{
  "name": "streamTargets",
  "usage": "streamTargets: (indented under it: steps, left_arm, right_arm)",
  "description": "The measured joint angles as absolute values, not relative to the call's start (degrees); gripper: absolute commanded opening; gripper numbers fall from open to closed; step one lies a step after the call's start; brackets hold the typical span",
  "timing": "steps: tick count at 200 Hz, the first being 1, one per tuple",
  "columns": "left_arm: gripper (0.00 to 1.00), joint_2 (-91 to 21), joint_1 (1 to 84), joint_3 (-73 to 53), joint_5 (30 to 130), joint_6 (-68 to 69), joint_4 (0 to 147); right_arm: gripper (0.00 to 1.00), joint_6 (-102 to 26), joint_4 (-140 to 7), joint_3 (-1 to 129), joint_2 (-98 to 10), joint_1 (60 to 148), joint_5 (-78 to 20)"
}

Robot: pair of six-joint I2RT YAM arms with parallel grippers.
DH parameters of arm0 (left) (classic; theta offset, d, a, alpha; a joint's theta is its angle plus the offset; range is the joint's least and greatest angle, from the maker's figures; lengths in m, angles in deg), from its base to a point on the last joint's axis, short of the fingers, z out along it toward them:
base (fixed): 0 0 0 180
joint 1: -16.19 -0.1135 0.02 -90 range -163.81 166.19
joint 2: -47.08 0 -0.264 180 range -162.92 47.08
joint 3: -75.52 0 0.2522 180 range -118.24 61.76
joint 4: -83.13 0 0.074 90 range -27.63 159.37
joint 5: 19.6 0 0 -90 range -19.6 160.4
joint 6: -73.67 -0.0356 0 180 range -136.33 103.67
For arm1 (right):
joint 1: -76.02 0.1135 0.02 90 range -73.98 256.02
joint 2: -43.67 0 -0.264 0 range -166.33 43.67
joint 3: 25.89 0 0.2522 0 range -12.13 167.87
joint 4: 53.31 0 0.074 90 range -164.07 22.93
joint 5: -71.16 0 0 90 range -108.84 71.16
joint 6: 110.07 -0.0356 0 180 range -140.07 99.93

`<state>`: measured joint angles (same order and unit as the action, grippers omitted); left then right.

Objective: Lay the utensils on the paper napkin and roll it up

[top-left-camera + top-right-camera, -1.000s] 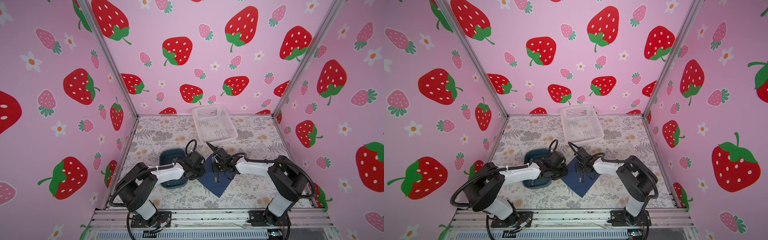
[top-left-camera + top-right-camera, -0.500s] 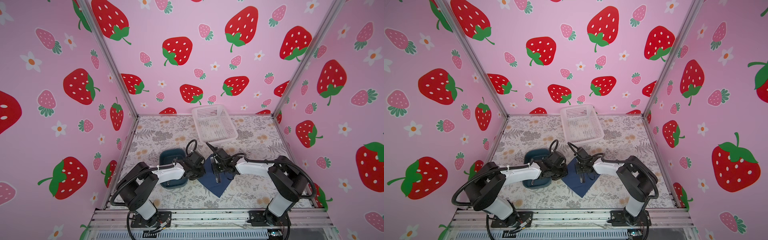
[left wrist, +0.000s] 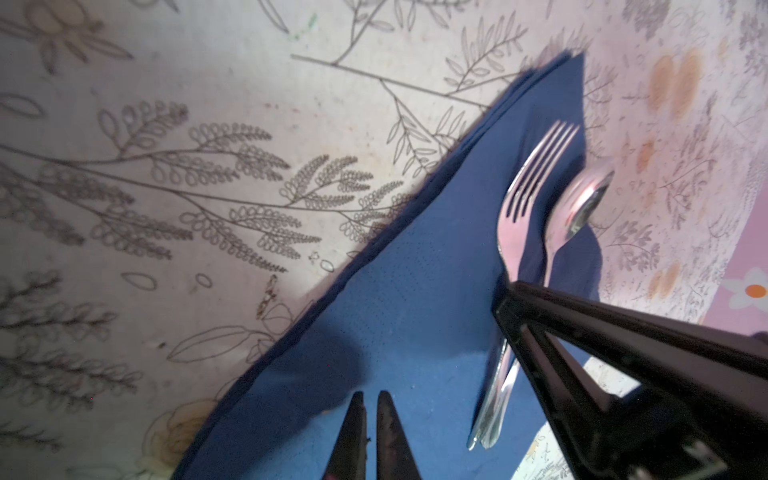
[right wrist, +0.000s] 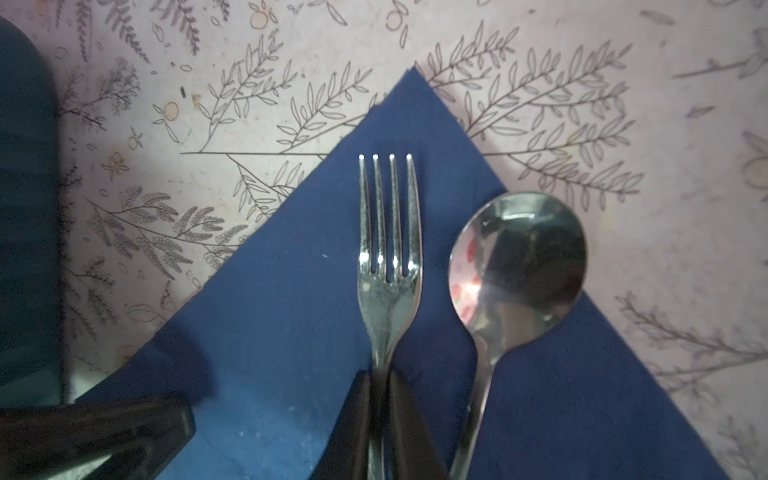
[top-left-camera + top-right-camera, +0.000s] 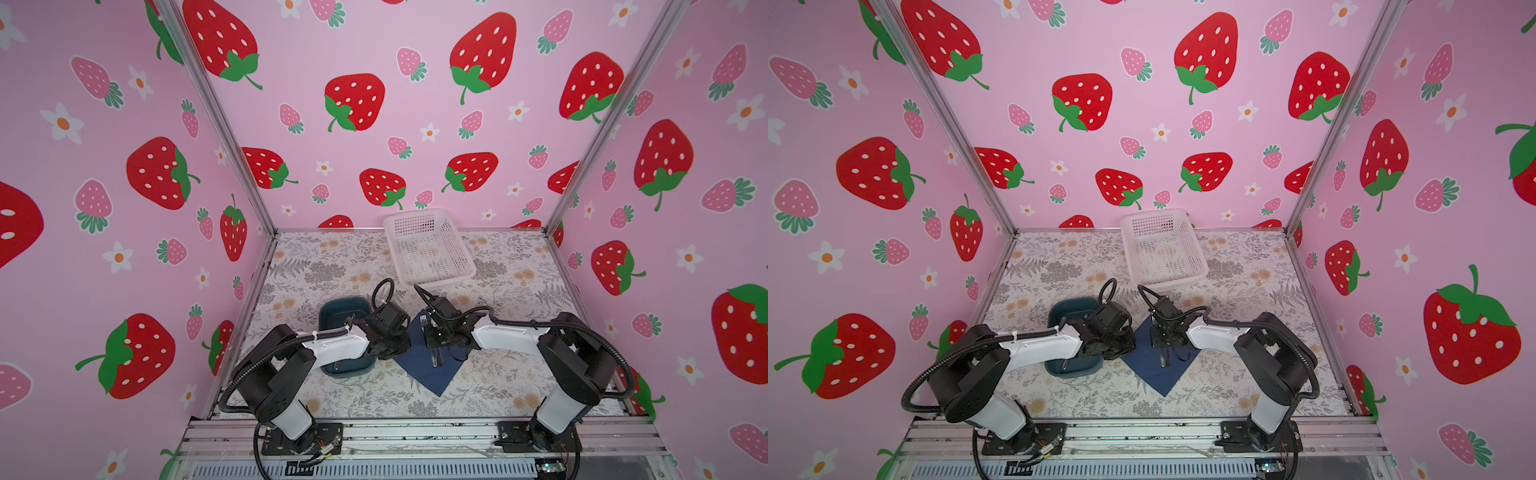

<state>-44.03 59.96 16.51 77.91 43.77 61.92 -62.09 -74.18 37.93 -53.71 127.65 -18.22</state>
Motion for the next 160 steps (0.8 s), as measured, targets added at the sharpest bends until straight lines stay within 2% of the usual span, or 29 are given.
streamTargets:
  steps: [83, 118, 160]
  left_arm:
    - [0.13, -39.60, 60.07, 14.98, 76.45, 42.59, 60.53]
    - [0.13, -36.69, 60.07, 14.60, 74.00, 41.62, 57.29]
    - [0.20, -30.20, 58.93, 13.90, 68.40, 38.91, 50.56]
  right_arm:
    - [0.14, -65.65, -75.34, 37.19, -51.85, 127.68, -16.74]
    - [0.19, -66.11, -75.52, 37.06, -51.48, 127.68, -16.47]
    - [0.34, -65.85, -76.02, 36.05, -44.51, 127.68, -15.47]
